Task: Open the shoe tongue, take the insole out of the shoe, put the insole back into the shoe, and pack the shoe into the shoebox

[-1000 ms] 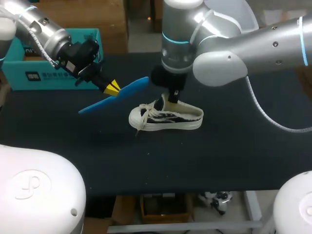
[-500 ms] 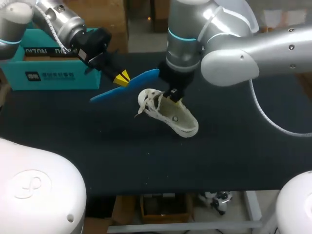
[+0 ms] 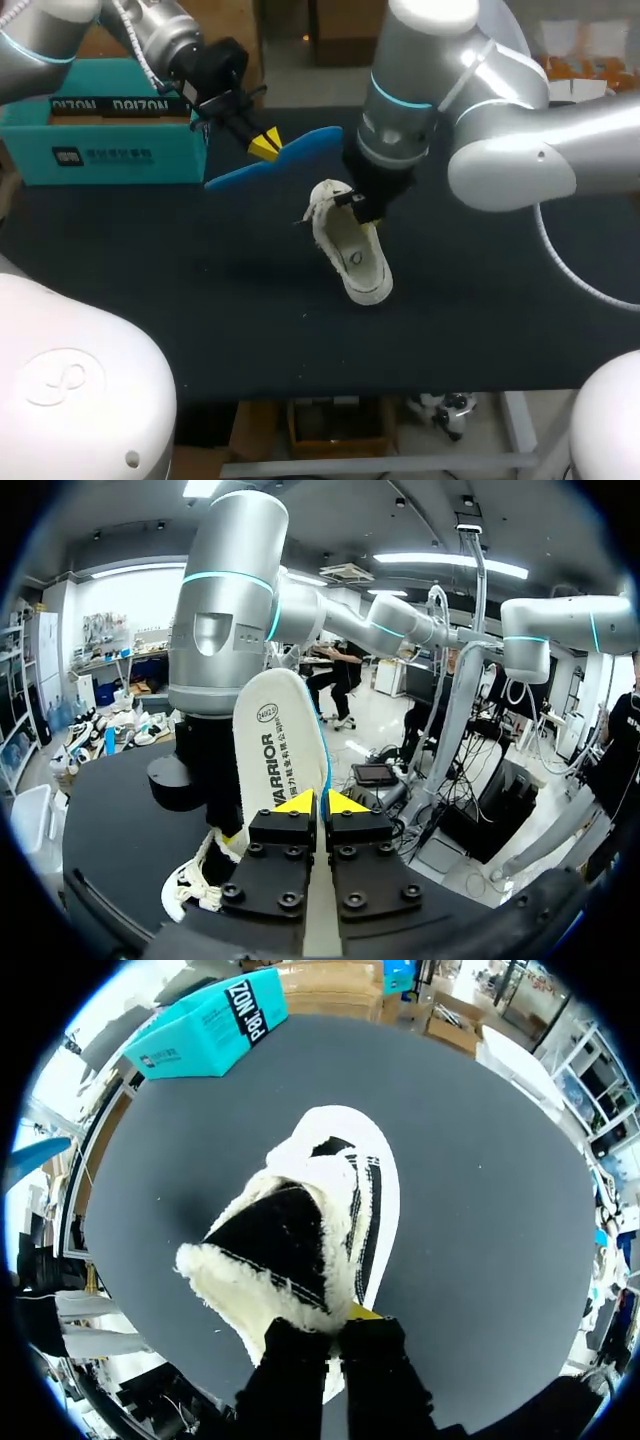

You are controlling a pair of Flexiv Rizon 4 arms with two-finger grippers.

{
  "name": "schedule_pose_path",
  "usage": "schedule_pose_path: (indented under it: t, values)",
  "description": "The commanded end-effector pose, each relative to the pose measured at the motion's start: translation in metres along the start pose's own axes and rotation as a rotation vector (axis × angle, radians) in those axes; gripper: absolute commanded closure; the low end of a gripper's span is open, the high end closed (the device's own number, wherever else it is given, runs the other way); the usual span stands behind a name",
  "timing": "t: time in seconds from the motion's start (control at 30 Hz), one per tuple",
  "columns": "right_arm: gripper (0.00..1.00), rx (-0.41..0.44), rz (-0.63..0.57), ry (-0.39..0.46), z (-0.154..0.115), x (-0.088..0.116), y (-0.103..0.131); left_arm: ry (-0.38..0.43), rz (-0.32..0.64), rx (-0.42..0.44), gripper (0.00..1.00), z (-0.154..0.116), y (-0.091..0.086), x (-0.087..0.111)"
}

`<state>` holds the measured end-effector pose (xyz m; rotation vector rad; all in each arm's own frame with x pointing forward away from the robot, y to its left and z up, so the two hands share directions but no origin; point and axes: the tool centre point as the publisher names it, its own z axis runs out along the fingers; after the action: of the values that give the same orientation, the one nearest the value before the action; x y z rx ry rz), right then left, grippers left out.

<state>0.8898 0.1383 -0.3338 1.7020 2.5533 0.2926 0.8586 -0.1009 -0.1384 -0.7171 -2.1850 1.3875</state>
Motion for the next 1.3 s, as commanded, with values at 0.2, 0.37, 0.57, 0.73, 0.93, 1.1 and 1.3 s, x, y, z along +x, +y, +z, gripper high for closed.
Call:
schedule_pose_path:
  t: [0.2, 0.37, 0.57, 0.73, 0.93, 1.1, 1.3]
  values:
    - [1.00, -0.178, 0.119, 0.017, 0.000, 0.005, -0.012, 0.172, 0.021, 0.036, 1.00, -0.005, -0.001, -0.008]
    - [1.00, -0.195, 0.158, 0.034, 0.007, 0.004, -0.009, 0.200, 0.028, 0.072, 1.00, -0.007, -0.002, -0.009]
    - [0.00, -0.199, 0.171, 0.045, 0.011, -0.002, -0.010, 0.219, 0.026, 0.093, 1.00, -0.004, -0.001, -0.011]
    - [0.00, -0.193, 0.174, 0.039, -0.003, -0.008, -0.016, 0.251, 0.048, 0.132, 1.00, -0.001, -0.007, -0.012]
    - [0.00, -0.197, 0.191, 0.069, -0.027, -0.015, -0.032, 0.337, 0.095, 0.179, 1.00, 0.012, -0.019, -0.013]
    - [0.00, -0.147, 0.167, 0.223, -0.041, -0.023, -0.046, 0.430, 0.157, 0.211, 1.00, 0.024, -0.029, -0.010]
    - [0.00, -0.078, 0.119, 0.250, -0.051, -0.023, -0.045, 0.651, 0.113, 0.326, 1.00, 0.034, -0.039, -0.018]
